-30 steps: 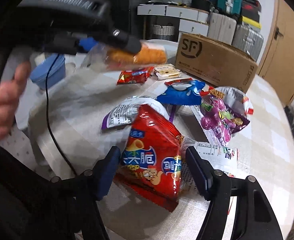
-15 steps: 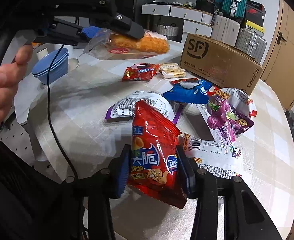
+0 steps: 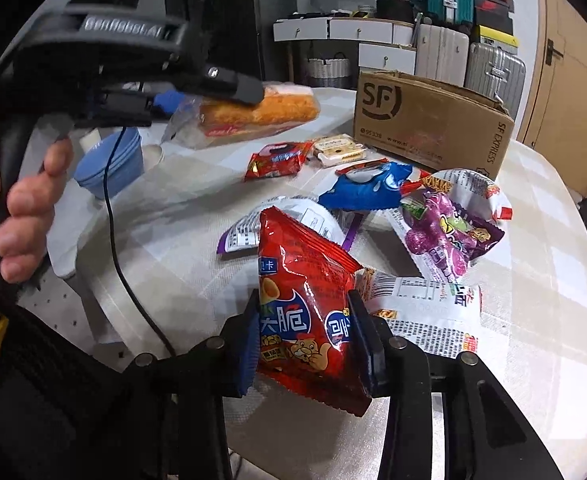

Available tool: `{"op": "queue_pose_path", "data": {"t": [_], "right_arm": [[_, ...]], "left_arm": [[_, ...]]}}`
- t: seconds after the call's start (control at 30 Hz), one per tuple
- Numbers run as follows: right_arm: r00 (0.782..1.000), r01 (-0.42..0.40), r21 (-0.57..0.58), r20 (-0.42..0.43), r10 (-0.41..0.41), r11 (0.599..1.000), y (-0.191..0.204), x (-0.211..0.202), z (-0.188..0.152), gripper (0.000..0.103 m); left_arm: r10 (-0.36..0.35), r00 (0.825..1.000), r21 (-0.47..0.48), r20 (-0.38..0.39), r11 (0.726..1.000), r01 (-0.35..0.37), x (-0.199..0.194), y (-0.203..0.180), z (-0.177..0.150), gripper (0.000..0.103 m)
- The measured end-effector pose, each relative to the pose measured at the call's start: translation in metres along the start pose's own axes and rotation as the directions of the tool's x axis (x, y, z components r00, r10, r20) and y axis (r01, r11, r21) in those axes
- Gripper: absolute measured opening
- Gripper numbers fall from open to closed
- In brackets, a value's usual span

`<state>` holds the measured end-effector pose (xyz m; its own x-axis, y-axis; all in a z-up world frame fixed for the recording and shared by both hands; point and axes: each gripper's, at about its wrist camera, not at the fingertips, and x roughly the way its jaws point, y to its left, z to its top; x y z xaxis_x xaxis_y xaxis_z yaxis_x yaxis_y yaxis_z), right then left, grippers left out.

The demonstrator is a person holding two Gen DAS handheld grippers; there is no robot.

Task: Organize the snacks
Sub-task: 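Lift the bread roll with the left tool while the right tool lifts the red chip bag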

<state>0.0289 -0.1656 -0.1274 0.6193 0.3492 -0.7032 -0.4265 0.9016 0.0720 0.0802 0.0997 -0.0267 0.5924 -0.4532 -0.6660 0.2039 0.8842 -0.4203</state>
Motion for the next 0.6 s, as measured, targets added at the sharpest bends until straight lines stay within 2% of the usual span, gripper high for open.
{"op": "queue_pose_path", "data": {"t": [0.2, 0.6], "right_arm": [[0.994, -0.073, 0.074, 0.086, 0.066, 0.995, -0.01, -0.022, 0.007, 0.04], [0.963, -0.133, 0.216, 0.26, 0.074, 0.967, -0.043, -0.068, 0.022, 0.04]], "left_arm": [[-0.002, 1.0, 0.009, 0.011, 1.0, 0.002, -0.003, -0.003, -0.001, 0.03], [-0.025, 0.999, 0.06, 0.046, 0.998, 0.022, -0.016, -0.029, -0.007, 0.03]]}}
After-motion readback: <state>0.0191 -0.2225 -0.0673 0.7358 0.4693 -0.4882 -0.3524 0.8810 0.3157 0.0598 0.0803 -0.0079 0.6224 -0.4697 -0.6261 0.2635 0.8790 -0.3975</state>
